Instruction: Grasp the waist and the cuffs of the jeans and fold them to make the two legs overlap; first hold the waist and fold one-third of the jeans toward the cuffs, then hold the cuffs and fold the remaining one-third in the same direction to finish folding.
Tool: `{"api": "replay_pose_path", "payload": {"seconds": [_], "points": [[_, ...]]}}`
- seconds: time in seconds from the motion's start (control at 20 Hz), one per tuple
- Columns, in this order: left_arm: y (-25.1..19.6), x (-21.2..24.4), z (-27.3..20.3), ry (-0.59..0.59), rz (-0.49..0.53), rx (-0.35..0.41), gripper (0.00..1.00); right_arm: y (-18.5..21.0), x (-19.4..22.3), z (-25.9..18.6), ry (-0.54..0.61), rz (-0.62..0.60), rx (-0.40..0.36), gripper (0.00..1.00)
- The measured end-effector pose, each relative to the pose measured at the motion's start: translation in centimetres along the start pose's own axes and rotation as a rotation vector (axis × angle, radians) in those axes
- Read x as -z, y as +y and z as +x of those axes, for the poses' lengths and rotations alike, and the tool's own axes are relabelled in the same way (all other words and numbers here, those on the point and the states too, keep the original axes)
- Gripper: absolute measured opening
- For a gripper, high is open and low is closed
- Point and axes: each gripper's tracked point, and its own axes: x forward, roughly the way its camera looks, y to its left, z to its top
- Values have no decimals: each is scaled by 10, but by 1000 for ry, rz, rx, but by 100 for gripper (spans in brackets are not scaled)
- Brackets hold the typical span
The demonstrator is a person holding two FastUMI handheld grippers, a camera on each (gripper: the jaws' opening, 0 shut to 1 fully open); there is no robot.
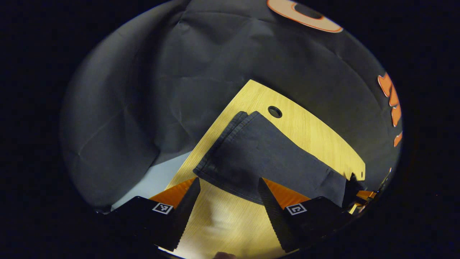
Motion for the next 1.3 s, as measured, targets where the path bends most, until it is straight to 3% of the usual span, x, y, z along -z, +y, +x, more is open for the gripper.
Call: {"api": "replay_pose_path", "payload": {"seconds": [0.1,0.3,0.5,0.95,1.2,1.3], "points": [[-2,0,1,21,-28,8,98,1,1,1,-14,7,15,99],[0,0,6,72,-52,16,98,1,4,-5,-55,-10,33,99],[4,3,4,140,-84,-21,98,-2,-1,-31,-120,16,42,99],[25,16,13,271,12,-223,98,-25,9,-67,-183,93,59,99],[26,14,14,277,65,-240,96,-33,15,-79,-196,102,69,99],[24,13,10,282,66,-235,92,-35,16,-80,-197,100,69,99]]}}
